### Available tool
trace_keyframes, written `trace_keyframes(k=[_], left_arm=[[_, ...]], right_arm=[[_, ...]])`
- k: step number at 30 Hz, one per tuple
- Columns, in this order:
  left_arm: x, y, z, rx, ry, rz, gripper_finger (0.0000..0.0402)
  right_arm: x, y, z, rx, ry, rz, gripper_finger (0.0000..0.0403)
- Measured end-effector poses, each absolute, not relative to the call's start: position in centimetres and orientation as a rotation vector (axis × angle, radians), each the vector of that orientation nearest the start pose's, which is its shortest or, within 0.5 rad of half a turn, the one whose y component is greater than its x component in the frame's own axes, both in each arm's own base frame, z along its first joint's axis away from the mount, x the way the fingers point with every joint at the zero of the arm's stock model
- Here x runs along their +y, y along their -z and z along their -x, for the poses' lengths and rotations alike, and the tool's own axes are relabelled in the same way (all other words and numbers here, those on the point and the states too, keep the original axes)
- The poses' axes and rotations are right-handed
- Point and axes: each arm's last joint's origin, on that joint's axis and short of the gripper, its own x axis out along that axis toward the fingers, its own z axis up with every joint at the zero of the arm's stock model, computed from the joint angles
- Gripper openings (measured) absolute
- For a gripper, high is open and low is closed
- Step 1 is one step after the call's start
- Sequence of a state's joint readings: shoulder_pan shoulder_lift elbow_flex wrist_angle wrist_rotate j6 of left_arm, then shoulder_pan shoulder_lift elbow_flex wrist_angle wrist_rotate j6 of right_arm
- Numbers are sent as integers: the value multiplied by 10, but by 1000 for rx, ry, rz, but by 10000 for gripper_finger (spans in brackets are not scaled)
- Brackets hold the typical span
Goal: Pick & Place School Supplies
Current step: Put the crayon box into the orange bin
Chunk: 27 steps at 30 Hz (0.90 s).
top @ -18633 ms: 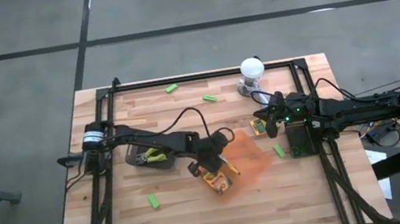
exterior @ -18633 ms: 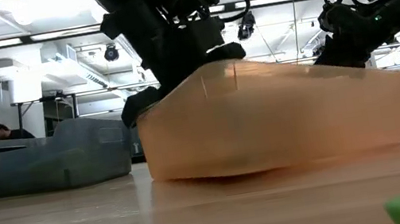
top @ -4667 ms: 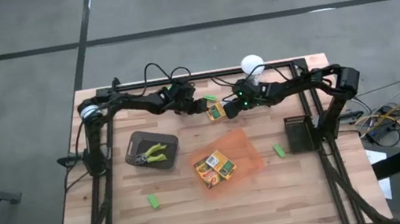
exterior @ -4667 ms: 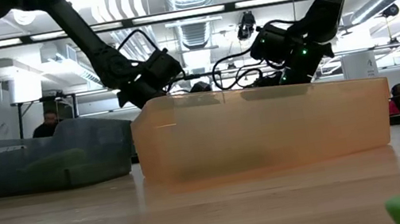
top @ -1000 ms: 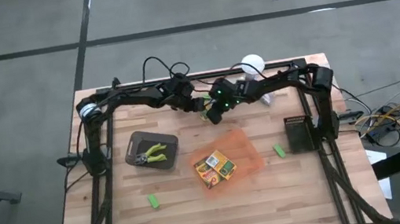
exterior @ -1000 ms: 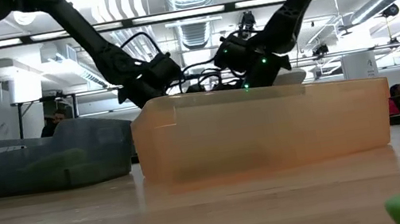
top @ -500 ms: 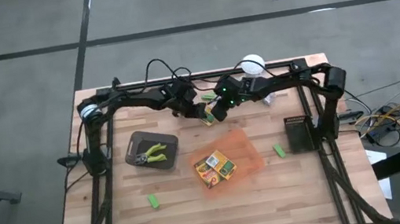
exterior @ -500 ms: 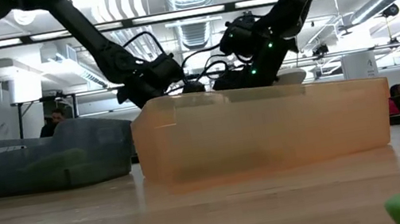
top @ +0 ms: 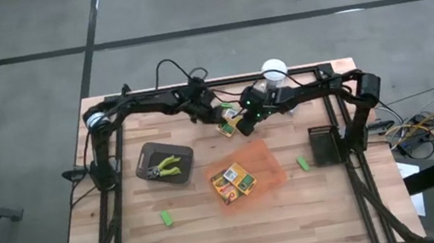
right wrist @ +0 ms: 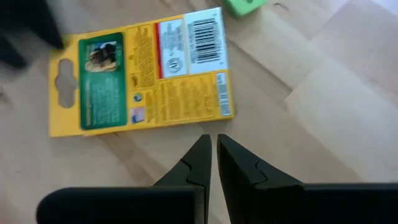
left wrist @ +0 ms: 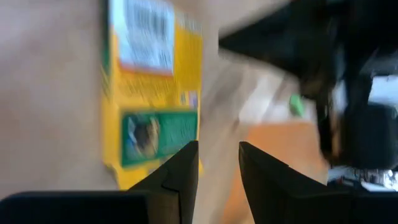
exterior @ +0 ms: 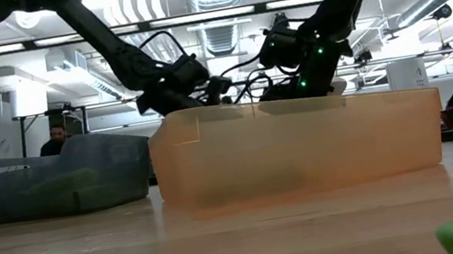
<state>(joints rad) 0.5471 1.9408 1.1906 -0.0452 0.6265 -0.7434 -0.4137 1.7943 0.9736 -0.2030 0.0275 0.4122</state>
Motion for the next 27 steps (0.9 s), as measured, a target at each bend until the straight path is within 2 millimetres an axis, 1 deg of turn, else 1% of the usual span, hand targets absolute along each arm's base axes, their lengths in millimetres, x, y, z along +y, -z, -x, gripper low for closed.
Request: trace_keyframes(k=[4, 8, 12, 15, 17, 22, 27], left_arm=[[211, -168, -346, 629, -238, 1062, 119], [218, -168, -342, 618, -303, 967, 119], [216, -165, -342, 631, -294, 965, 119], [214, -165, -343, 635, -277, 954, 119], [214, -165, -343, 637, -276, 949, 119], [214, -164, -342, 640, -273, 936, 119], [215, -163, -341, 647, -313, 917, 119]], right_arm=[[-130, -138, -312, 917, 599, -579, 27], [-123, -133, -314, 869, 583, -580, 27], [-118, -128, -315, 775, 582, -616, 27], [-116, -124, -311, 680, 603, -644, 27], [-115, -120, -307, 622, 616, -659, 27], [-110, -111, -292, 537, 616, -668, 27], [-107, -107, -280, 502, 651, -693, 27]])
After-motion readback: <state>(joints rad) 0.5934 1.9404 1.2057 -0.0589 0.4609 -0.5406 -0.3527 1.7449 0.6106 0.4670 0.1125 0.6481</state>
